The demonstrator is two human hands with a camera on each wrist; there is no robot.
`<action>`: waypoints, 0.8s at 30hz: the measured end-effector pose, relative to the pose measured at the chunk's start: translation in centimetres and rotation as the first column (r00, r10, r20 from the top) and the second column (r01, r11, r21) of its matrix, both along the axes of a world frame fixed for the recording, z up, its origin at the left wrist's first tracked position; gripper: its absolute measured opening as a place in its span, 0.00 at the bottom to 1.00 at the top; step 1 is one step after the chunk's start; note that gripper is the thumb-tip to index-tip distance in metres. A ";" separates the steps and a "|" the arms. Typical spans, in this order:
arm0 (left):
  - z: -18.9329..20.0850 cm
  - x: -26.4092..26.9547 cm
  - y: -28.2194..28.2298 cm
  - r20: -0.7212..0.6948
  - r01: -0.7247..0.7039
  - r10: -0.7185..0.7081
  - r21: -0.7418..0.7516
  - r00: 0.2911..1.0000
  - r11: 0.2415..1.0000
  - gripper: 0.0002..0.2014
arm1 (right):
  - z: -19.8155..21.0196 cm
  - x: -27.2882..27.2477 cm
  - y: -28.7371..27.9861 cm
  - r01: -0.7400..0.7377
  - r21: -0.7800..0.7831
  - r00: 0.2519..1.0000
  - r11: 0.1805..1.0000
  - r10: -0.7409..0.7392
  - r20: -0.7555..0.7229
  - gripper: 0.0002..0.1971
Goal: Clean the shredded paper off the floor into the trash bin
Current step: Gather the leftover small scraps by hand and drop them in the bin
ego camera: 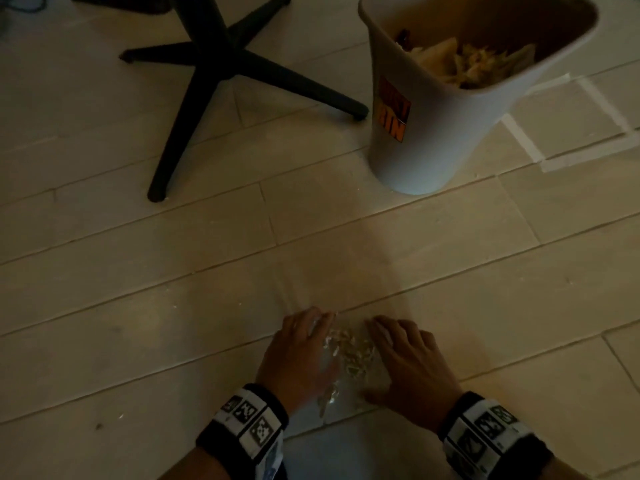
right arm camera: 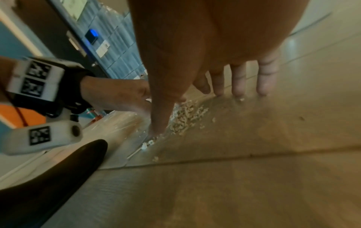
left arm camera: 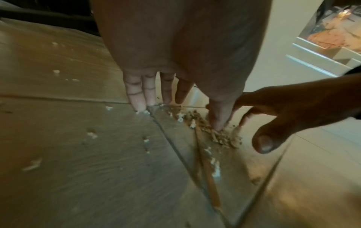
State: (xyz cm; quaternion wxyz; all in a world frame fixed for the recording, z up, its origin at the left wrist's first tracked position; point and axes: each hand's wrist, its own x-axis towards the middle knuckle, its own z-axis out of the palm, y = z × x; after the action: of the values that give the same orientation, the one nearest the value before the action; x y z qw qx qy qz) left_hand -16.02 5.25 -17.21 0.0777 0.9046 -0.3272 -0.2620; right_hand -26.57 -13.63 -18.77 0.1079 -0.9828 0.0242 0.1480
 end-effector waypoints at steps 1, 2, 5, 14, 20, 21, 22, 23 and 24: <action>0.1 -0.4 0.0 -0.020 0.020 -0.020 0.022 1.000 1.000 0.38 | -0.1 0.4 0.1 -0.028 -0.012 1.000 1.000 0.028 -0.010 0.58; 0.2 -0.9 -0.1 -0.050 0.036 -0.034 0.040 0.998 0.999 0.41 | -0.2 0.6 0.2 -0.053 -0.020 0.999 0.998 0.053 -0.010 0.61; 0.0 -1.8 -0.4 -0.065 0.068 -0.065 0.055 0.996 0.996 0.43 | -0.7 1.1 0.5 -0.099 -0.016 0.994 0.995 0.099 0.036 0.57; -0.5 -2.9 -1.0 -0.086 0.027 -0.037 -0.116 0.996 0.993 0.24 | -1.9 -0.5 1.5 -0.129 0.202 0.962 0.971 0.074 0.261 0.14; -0.2 -3.4 -1.6 -0.114 -0.004 -0.012 -0.136 0.993 0.991 0.16 | -2.5 0.0 1.9 -0.141 0.272 0.963 0.952 0.069 0.259 0.07; 0.0 -3.3 -1.7 -0.114 -0.016 0.001 -0.137 0.994 0.990 0.15 | -2.4 0.0 1.9 -0.140 0.274 0.966 0.951 0.071 0.249 0.05; 0.0 -3.1 -1.8 -0.119 -0.029 0.013 -0.137 0.993 0.990 0.14 | -2.6 0.0 2.0 -0.140 0.274 0.970 0.951 0.076 0.232 0.07; 0.2 -3.0 -2.0 -0.124 -0.044 0.027 -0.136 0.992 0.990 0.13 | -2.6 -0.1 2.1 -0.134 0.273 0.976 0.952 0.079 0.205 0.09; 0.3 -2.9 -2.2 -0.124 -0.056 0.040 -0.131 0.991 0.990 0.12 | -2.7 -0.1 2.3 -0.131 0.266 0.978 0.955 0.081 0.190 0.11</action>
State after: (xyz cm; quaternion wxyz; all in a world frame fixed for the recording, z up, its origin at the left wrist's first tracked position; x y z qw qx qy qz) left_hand -18.95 3.04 -16.89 0.1643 0.8873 -0.3168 -0.2920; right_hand -26.67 -11.36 -21.42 0.2380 -0.9671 -0.0594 0.0675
